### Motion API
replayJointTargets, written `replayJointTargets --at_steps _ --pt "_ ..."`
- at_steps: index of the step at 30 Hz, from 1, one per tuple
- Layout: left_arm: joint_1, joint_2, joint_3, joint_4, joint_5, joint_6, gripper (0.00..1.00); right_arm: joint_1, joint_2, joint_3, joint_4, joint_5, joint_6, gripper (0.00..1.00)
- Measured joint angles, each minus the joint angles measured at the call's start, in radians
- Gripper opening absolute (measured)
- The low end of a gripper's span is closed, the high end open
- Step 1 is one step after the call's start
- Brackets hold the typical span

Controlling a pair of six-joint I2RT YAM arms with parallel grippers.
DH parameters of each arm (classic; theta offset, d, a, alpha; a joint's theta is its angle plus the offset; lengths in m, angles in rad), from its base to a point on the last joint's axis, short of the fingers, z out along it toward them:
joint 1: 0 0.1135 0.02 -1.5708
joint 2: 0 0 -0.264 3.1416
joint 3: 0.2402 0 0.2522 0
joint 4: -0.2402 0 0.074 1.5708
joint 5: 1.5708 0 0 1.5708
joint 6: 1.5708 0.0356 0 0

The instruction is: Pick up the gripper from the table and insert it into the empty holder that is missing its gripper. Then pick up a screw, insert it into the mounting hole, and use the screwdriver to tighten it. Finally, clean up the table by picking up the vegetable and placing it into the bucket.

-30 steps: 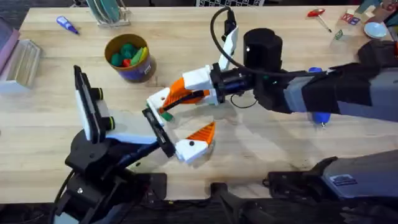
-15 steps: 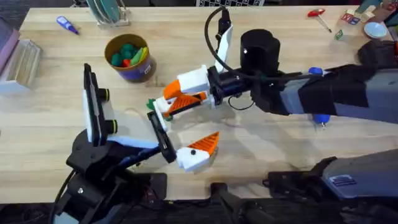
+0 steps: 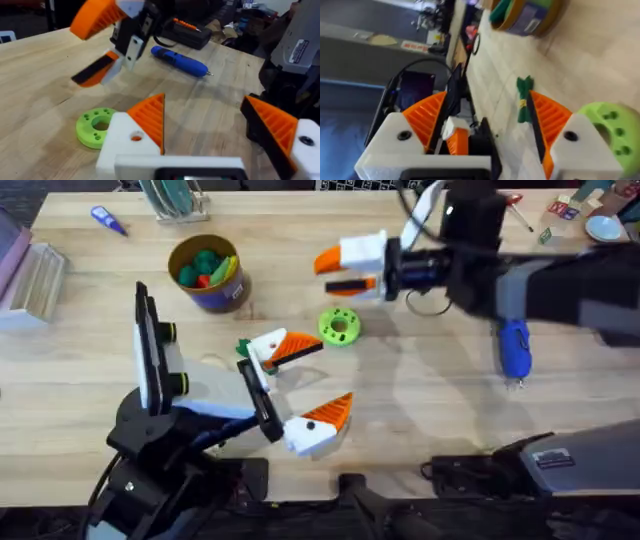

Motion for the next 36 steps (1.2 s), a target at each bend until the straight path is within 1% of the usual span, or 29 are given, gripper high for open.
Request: replayJointTargets --at_steps 2,5,6,9,11,14,17,19,22,26,36 --pt "0.0 0.0 0.0 0.0 0.0 0.0 0.985 -0.029 0.0 0.06 -0.149 0.021 -0.078 0.928" --pt "0.0 0.0 0.0 0.0 0.0 0.0 0.986 -0.048 -0.015 0.154 -0.452 0.089 -0.237 0.93" --pt "0.0 0.0 0.0 0.0 0.0 0.0 0.986 -0.048 -0.029 0.194 -0.595 0.128 -0.304 0.931" --pt "0.0 0.0 0.0 0.0 0.0 0.0 0.985 -0.038 -0.076 0.293 -0.89 0.266 -0.488 0.932" --pt "0.0 0.0 0.0 0.0 0.0 0.0 0.985 -0.023 -0.111 0.348 -1.025 0.377 -0.588 0.932" --pt "0.0 0.0 0.0 0.0 0.0 0.0 0.985 0.015 -0.152 0.387 -1.148 0.535 -0.683 0.933" --pt "0.0 0.0 0.0 0.0 0.0 0.0 0.985 0.077 -0.153 0.391 -1.236 0.675 -0.732 0.933" --pt "0.0 0.0 0.0 0.0 0.0 0.0 0.985 0.128 -0.136 0.391 -1.261 0.754 -0.752 0.935" --pt "0.0 0.0 0.0 0.0 0.0 0.0 0.985 0.188 -0.112 0.391 -1.263 0.821 -0.769 0.935" --pt "0.0 0.0 0.0 0.0 0.0 0.0 0.985 0.23 -0.094 0.391 -1.262 0.862 -0.769 0.936" --pt "0.0 0.0 0.0 0.0 -0.001 0.0 0.985 0.245 -0.063 0.391 -1.237 0.897 -0.769 0.935"
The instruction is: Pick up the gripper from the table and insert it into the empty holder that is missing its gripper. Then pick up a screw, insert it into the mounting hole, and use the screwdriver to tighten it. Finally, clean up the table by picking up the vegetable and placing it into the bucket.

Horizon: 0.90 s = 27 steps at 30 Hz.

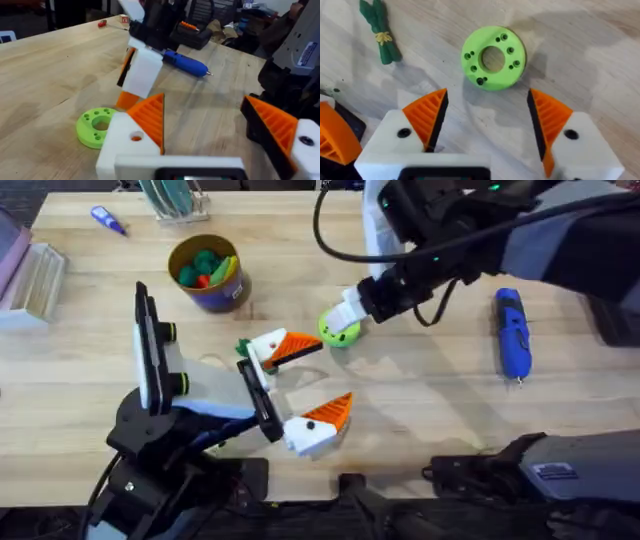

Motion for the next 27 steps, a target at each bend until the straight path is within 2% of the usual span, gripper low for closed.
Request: replayJointTargets --at_steps 7,9,12,14,18,27 --pt "0.0 0.0 0.0 0.0 0.0 0.0 0.986 0.047 0.071 0.0 0.016 0.004 0.0 0.931" --pt "0.0 0.0 0.0 0.0 0.0 0.0 0.986 0.061 0.087 0.0 0.031 0.007 -0.003 0.841" --pt "0.0 0.0 0.0 0.0 0.0 0.0 0.986 0.077 0.101 0.0 0.061 0.008 -0.004 0.604" --pt "0.0 0.0 0.0 0.0 0.0 0.0 0.987 0.087 0.107 0.0 0.073 0.009 -0.004 0.54" --pt "0.0 0.0 0.0 0.0 0.0 0.0 0.985 0.103 0.126 0.0 0.074 0.018 -0.006 0.531" --pt "0.0 0.0 0.0 0.0 0.0 0.0 0.985 0.119 0.148 0.0 0.063 0.075 -0.006 0.43"
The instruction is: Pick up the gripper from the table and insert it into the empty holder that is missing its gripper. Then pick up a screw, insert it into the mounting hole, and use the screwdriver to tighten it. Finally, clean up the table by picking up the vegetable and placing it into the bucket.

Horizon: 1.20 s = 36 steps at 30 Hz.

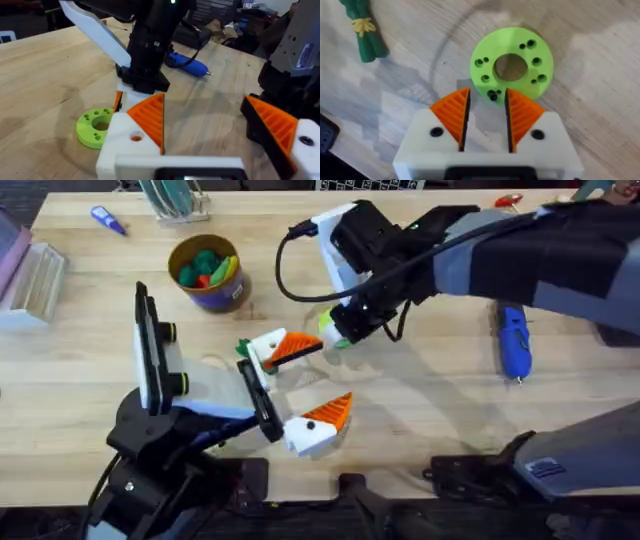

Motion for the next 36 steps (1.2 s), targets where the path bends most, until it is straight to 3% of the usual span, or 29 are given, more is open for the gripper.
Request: replayJointTargets --at_steps 10,13,18,27,36 --pt "0.0 0.0 0.0 0.0 0.0 0.0 0.985 0.0 0.007 0.0 0.001 0.012 0.0 0.382" --pt "0.0 0.0 0.0 0.0 0.0 0.0 0.985 0.0 0.02 0.0 0.005 0.019 0.0 0.176" --pt "0.0 0.0 0.0 0.0 0.0 0.0 0.985 0.001 0.021 0.002 0.008 0.016 0.009 0.014" --pt "0.0 0.0 0.0 0.0 0.0 0.0 0.985 -0.001 0.022 0.014 -0.021 0.093 0.034 0.007" --pt "0.0 0.0 0.0 0.0 0.0 0.0 0.985 -0.069 0.04 0.068 -0.13 0.198 0.039 0.007"
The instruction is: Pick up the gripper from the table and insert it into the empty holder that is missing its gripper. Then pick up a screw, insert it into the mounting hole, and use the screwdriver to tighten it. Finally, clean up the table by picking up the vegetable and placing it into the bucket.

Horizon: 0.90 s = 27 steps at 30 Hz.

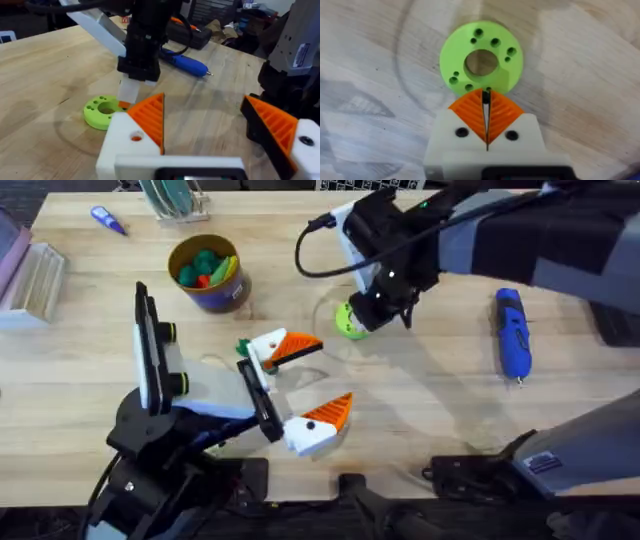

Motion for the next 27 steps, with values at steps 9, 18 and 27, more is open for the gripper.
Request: replayJointTargets --at_steps 9,18,27 --pt "0.0 0.0 0.0 0.0 0.0 0.0 0.985 -0.005 -0.013 0.086 -0.039 0.019 -0.001 0.007" --pt "0.0 0.0 0.0 0.0 0.0 0.0 0.985 -0.005 -0.095 0.224 -0.191 0.018 -0.001 0.007" --pt "0.0 0.0 0.0 0.0 0.0 0.0 0.986 -0.002 -0.209 0.334 -0.213 -0.171 -0.016 0.007"
